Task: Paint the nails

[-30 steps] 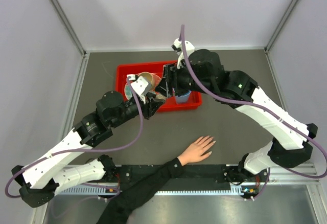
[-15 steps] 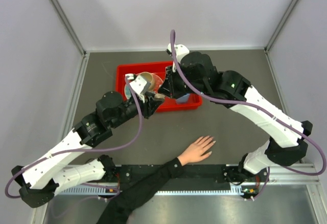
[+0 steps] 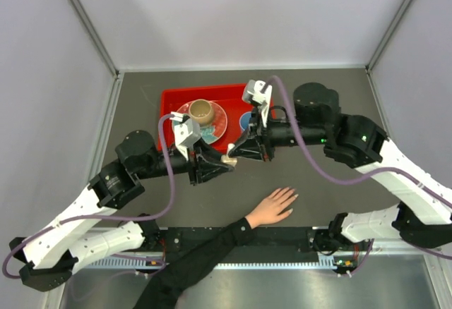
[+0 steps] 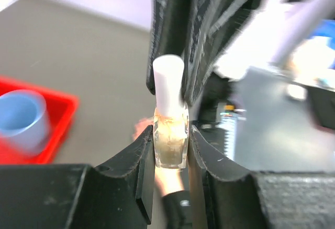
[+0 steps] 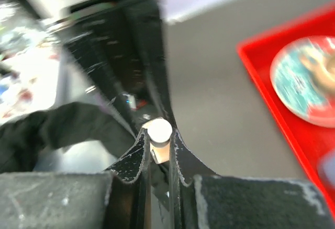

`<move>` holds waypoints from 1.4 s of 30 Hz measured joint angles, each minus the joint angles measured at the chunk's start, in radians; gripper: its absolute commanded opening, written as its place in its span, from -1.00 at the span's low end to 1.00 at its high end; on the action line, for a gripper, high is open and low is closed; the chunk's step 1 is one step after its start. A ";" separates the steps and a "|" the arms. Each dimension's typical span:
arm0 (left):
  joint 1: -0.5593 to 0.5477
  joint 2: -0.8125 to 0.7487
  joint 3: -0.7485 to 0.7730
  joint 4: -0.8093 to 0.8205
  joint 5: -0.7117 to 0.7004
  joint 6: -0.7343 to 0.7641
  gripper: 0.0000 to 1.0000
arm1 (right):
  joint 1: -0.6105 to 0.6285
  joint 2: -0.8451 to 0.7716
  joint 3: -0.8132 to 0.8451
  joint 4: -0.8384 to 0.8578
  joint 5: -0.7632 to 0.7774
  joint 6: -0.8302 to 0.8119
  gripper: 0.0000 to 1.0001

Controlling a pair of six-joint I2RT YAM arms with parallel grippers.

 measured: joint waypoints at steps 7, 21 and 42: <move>-0.003 -0.019 0.011 0.058 0.173 -0.056 -1.00 | 0.000 -0.056 -0.028 0.098 -0.179 -0.057 -1.00; -0.003 -0.017 0.011 0.069 0.121 -0.074 -1.00 | 0.000 -0.077 -0.074 0.130 -0.144 -0.029 -0.09; -0.003 0.025 0.012 -0.004 0.040 -0.024 -1.00 | 0.000 0.080 0.190 -0.218 0.091 0.140 -0.07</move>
